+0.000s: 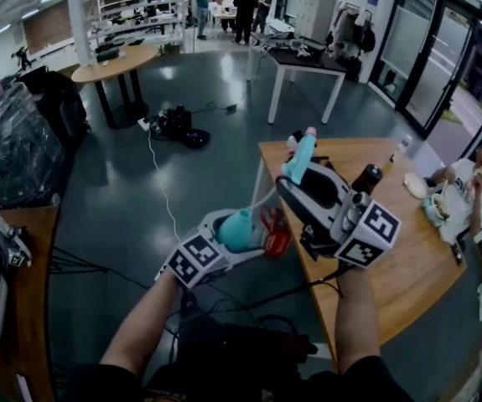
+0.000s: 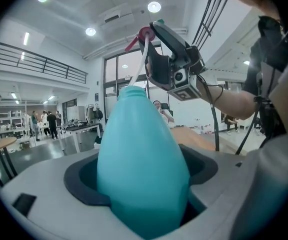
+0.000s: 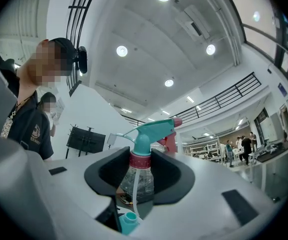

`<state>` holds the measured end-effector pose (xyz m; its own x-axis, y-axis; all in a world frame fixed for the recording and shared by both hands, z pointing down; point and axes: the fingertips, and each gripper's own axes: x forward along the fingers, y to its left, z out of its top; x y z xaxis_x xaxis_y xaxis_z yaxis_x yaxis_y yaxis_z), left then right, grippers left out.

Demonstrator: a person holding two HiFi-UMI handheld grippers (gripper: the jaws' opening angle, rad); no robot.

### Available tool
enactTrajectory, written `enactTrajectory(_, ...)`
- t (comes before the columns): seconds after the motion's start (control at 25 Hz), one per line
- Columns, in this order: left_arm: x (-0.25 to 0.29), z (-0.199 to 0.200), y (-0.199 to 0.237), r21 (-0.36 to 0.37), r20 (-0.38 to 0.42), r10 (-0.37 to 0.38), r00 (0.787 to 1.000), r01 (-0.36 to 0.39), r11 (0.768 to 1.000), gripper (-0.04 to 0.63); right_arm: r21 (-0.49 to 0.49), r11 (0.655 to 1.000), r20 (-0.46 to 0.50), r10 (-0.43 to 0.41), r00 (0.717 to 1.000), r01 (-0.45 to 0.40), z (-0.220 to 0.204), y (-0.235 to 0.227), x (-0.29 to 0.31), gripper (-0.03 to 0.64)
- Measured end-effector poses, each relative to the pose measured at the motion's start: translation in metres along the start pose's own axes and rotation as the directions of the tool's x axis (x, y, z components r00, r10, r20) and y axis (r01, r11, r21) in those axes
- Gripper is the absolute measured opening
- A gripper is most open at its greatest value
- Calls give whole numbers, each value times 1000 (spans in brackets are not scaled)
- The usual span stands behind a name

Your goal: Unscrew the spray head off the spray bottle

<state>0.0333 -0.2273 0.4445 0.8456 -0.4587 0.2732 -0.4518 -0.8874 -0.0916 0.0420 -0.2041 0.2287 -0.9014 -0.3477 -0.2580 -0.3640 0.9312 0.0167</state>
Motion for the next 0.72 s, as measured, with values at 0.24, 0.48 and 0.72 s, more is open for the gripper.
enactTrajectory(0.24,-3,1,13,-14,0,65,998,-65,998,422,-34,993,13,-112,994,113,5,-13,-8,143)
enactTrajectory(0.48,-12,22,29,-6,36,162,986,-162,987,423,-26,965,24,-262,965,262,-3,-34,-22,143)
enactTrajectory(0.72,-24,50,46,-17,103,255,961,-255,967,423,-37,929,3,-367,930,367,-16,-50,-33,141)
